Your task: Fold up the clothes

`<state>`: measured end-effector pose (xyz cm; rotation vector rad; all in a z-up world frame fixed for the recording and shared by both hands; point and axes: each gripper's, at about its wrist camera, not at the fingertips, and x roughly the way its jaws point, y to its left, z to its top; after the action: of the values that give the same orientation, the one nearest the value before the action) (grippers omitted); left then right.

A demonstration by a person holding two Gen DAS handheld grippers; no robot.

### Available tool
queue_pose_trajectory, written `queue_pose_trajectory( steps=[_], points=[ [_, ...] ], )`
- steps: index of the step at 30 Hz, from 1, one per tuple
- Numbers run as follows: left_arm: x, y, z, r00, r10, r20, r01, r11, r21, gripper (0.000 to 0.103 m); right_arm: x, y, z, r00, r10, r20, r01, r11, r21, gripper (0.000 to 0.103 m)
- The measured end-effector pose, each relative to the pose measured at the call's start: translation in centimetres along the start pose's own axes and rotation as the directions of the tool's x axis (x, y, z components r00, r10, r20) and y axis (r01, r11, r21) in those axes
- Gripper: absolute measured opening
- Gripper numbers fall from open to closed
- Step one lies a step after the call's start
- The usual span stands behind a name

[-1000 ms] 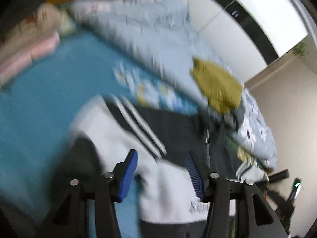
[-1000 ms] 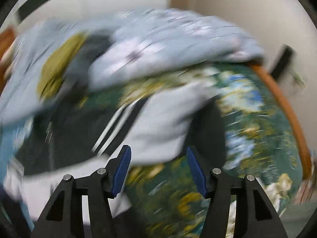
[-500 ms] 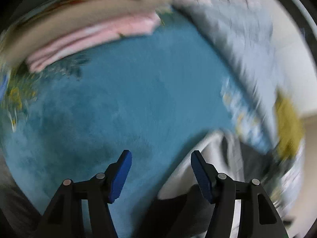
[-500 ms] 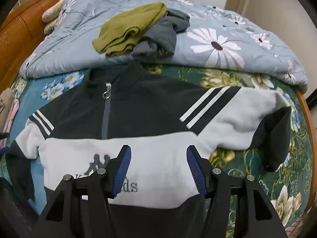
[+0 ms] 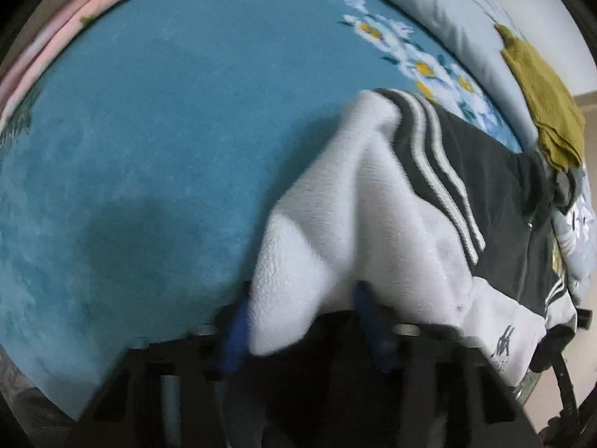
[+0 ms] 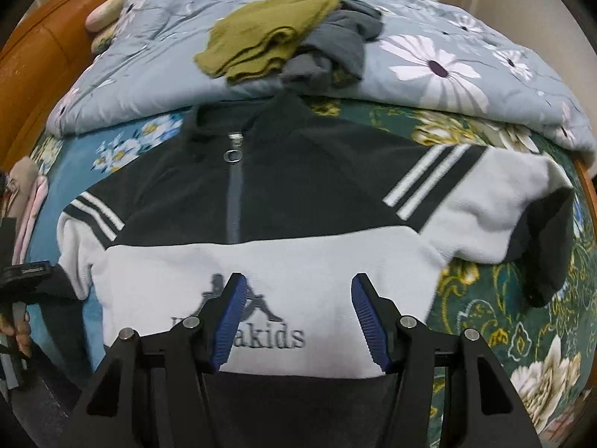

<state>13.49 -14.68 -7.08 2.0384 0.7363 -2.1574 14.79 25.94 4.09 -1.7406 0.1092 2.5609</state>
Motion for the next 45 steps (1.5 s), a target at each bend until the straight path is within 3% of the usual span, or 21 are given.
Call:
queue_pose_trajectory(
  steps=[1, 3, 7, 9, 11, 12, 13, 14, 17, 19, 21, 22, 24, 26, 28, 31, 37, 39, 41, 43, 45],
  points=[
    [-0.3, 0.0, 0.0, 1.0, 0.0, 0.007, 0.0, 1.0, 0.003, 0.008, 0.1, 0.4, 0.1, 1.0, 0.006, -0.002, -0.006, 1.0, -0.01, 0.06],
    [-1.1, 0.1, 0.3, 1.0, 0.011, 0.029, -0.012, 1.0, 0.011, 0.007, 0.3, 0.9, 0.2, 1.0, 0.016, -0.007, -0.016, 1.0, -0.023, 0.06],
    [-4.0, 0.6, 2.3, 0.988, 0.105, 0.117, -0.112, 0.993, 0.05, 0.007, 0.8, 1.7, 0.3, 0.999, 0.03, -0.022, -0.03, 0.999, -0.04, 0.06],
    [-6.4, 0.5, 4.2, 0.943, 0.241, 0.231, -0.276, 0.952, 0.131, 0.007, 1.1, 1.8, 0.4, 0.999, 0.026, -0.033, -0.028, 0.999, -0.044, 0.06],
    [-8.7, 0.4, 5.6, 0.866, 0.354, 0.353, -0.443, 0.871, 0.211, 0.007, 1.5, 1.8, 0.5, 0.999, 0.023, -0.043, -0.025, 0.999, -0.038, 0.06],
    [-9.1, 0.1, 6.3, 0.851, 0.363, 0.38, -0.47, 0.849, 0.243, 0.007, 1.7, 1.8, 0.6, 0.999, 0.022, -0.05, -0.024, 0.999, -0.032, 0.06],
    [-9.3, -0.3, 7.0, 0.851, 0.353, 0.39, -0.473, 0.838, 0.272, 0.007, 1.9, 1.8, 0.6, 0.998, 0.021, -0.057, -0.022, 0.999, -0.025, 0.06],
    [-9.0, -0.1, 7.7, 0.861, 0.335, 0.383, -0.454, 0.846, 0.281, 0.009, 2.1, 1.8, 0.7, 0.998, 0.02, -0.064, -0.021, 1.0, -0.018, 0.06],
    [-7.4, 0.9, 9.6, 0.906, 0.262, 0.331, -0.357, 0.893, 0.273, 0.012, 2.4, 2.0, 0.8, 0.997, 0.023, -0.079, -0.023, 1.0, -0.008, 0.06],
    [-6.0, 1.7, 10.1, 0.935, 0.198, 0.295, -0.277, 0.927, 0.255, 0.019, 2.4, 2.2, 0.9, 0.997, 0.021, -0.077, -0.022, 1.0, -0.015, 0.06],
    [-6.9, 4.1, 9.8, 0.952, 0.086, 0.293, -0.158, 0.96, 0.23, 0.052, 2.4, 2.4, 0.9, 0.997, 0.012, -0.076, -0.015, 0.999, -0.034, 0.06],
    [-7.9, 5.0, 9.1, 0.952, 0.023, 0.306, -0.092, 0.973, 0.214, 0.059, 2.5, 2.5, 0.9, 0.997, 0.006, -0.076, -0.009, 0.999, -0.04, 0.06],
    [-9.8, 7.5, 8.1, 0.933, -0.053, 0.355, -0.006, 0.987, 0.161, 0.064, 2.9, 2.5, 0.9, 0.996, -0.008, -0.086, 0.005, 0.999, -0.041, 0.06],
    [-10.8, 11.6, 6.8, 0.921, -0.044, 0.387, 0.041, 0.999, 0.017, 0.068, 3.3, 2.4, 0.8, 0.996, -0.005, -0.095, 0.003, 1.0, -0.026, 0.06],
    [-11.6, 16.0, 5.5, 0.911, -0.017, 0.411, 0.084, 0.986, -0.144, 0.069, 3.9, 2.6, 0.6, 0.994, -0.002, -0.109, -0.001, 1.0, -0.023, 0.06],
    [-10.1, 19.7, 4.5, 0.931, -0.042, 0.363, 0.135, 0.963, -0.234, 0.069, 5.2, 3.8, 0.0, 0.99, 0.009, -0.144, -0.013, 0.999, -0.03, 0.06],
    [-5.7, 18.9, 4.6, 0.97, -0.129, 0.205, 0.162, 0.975, -0.151, 0.068, 5.8, 6.5, -0.8, 0.986, 0.029, -0.164, -0.047, 0.993, -0.105, 0.06],
    [-5.4, 18.2, 5.0, 0.977, -0.094, 0.192, 0.12, 0.985, -0.127, 0.058, 5.6, 6.7, -0.8, 0.986, 0.035, -0.161, -0.052, 0.993, -0.105, 0.06],
    [-5.5, 17.6, 5.3, 0.98, -0.064, 0.189, 0.085, 0.991, -0.104, 0.03, 5.2, 6.7, -0.9, 0.987, 0.039, -0.155, -0.056, 0.993, -0.107, 0.06],
    [-5.9, 17.1, 5.5, 0.98, -0.046, 0.194, 0.064, 0.994, -0.089, 0.025, 5.1, 6.6, -0.9, 0.988, 0.035, -0.153, -0.052, 0.993, -0.106, 0.06],
    [-7.5, 17.3, 5.5, 0.963, 0.025, 0.267, 0.001, 0.995, -0.098, 0.022, 4.9, 6.5, -1.0, 0.988, 0.034, -0.15, -0.05, 0.993, -0.103, 0.06]
  ],
)
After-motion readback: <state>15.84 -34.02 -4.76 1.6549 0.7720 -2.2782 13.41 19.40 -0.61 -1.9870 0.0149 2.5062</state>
